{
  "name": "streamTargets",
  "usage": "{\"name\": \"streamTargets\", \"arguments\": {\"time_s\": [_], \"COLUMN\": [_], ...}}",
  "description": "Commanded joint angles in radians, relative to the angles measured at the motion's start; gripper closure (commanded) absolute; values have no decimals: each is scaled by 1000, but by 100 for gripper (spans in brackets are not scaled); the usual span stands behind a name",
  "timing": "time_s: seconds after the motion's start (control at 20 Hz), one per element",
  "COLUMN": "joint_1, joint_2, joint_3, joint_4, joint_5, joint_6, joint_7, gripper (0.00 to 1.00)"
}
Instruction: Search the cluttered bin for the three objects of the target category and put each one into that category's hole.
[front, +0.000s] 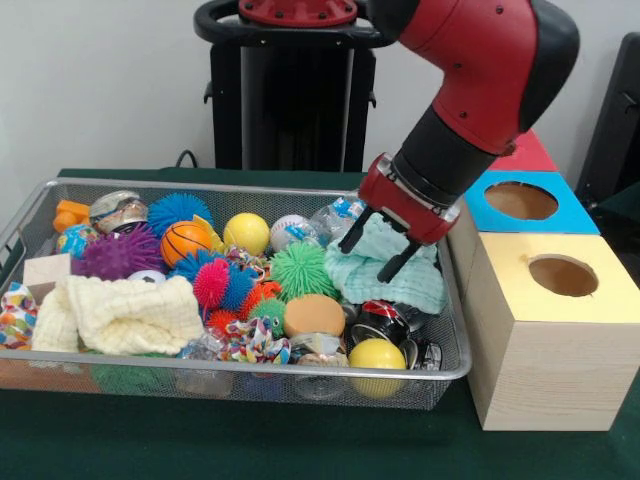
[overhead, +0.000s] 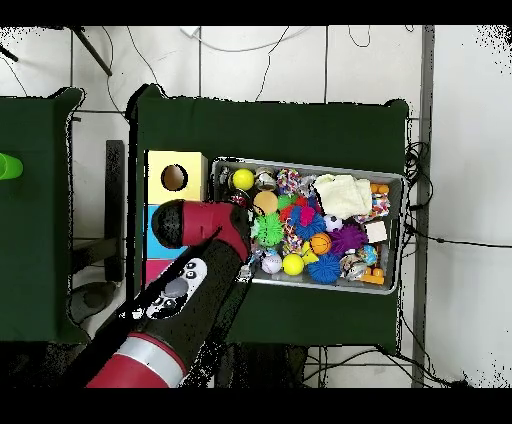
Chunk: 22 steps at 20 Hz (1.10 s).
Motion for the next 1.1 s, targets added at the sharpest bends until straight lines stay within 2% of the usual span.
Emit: {"name": "streamTargets", "arguments": {"time_s": [0.05, 0.45, 0.7, 1.1], "joint_1": [-49, -66, -21, 22], "joint_2": [-12, -31, -12, 25], "joint_3": [175, 193, 151, 113], "joint_4": [188, 248, 234, 197], "joint_5": [60, 82, 38, 28], "joint_6": [-68, -55, -56, -34], "joint_7": [209, 207, 186, 204], "gripper": [0, 0, 0, 0]}}
